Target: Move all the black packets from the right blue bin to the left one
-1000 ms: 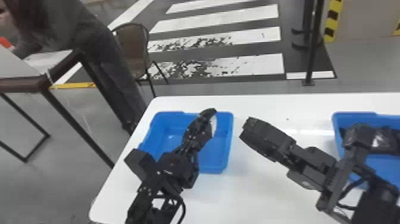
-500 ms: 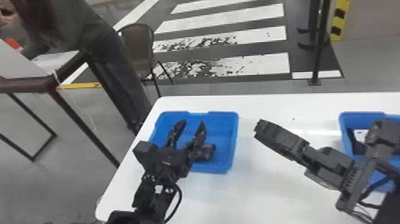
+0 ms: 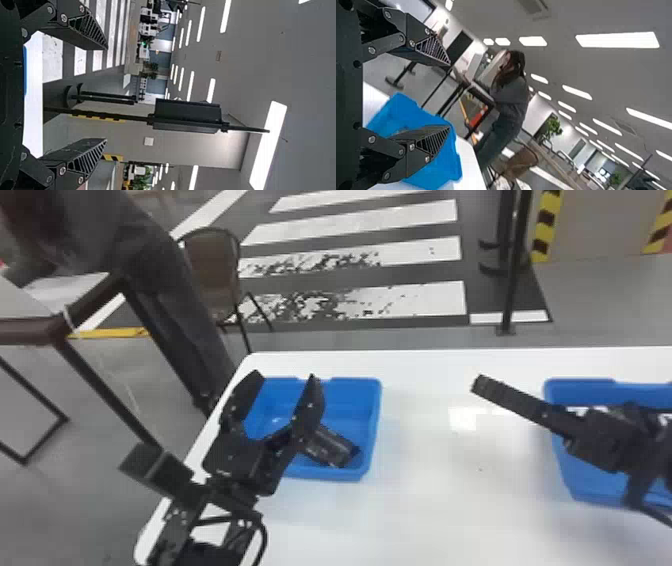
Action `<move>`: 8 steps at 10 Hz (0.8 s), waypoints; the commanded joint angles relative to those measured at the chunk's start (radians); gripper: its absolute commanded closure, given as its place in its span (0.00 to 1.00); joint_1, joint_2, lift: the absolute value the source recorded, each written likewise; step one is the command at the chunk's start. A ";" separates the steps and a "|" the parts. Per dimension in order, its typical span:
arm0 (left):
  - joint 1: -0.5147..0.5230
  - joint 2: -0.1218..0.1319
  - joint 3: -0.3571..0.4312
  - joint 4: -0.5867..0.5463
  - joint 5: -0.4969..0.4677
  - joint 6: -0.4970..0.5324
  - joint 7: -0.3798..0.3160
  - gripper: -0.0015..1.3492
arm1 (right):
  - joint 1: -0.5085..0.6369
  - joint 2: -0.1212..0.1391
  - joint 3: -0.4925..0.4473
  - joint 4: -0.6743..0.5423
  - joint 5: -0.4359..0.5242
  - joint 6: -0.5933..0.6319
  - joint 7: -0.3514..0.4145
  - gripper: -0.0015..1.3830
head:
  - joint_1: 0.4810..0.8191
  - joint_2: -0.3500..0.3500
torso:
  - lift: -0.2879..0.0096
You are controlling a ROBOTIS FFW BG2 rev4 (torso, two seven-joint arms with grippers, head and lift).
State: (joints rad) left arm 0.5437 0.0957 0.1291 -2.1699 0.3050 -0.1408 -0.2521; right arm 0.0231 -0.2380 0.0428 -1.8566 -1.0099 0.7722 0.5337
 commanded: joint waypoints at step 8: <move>0.190 -0.028 0.004 -0.214 0.098 0.050 0.001 0.17 | -0.146 -0.004 -0.170 0.145 0.657 0.025 -0.107 0.37 | 0.63 0.49 | 0.50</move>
State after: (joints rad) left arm 0.7328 0.0675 0.1332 -2.3844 0.4005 -0.0906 -0.2515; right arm -0.1263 -0.2450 -0.1301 -1.7034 -0.3752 0.7823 0.4279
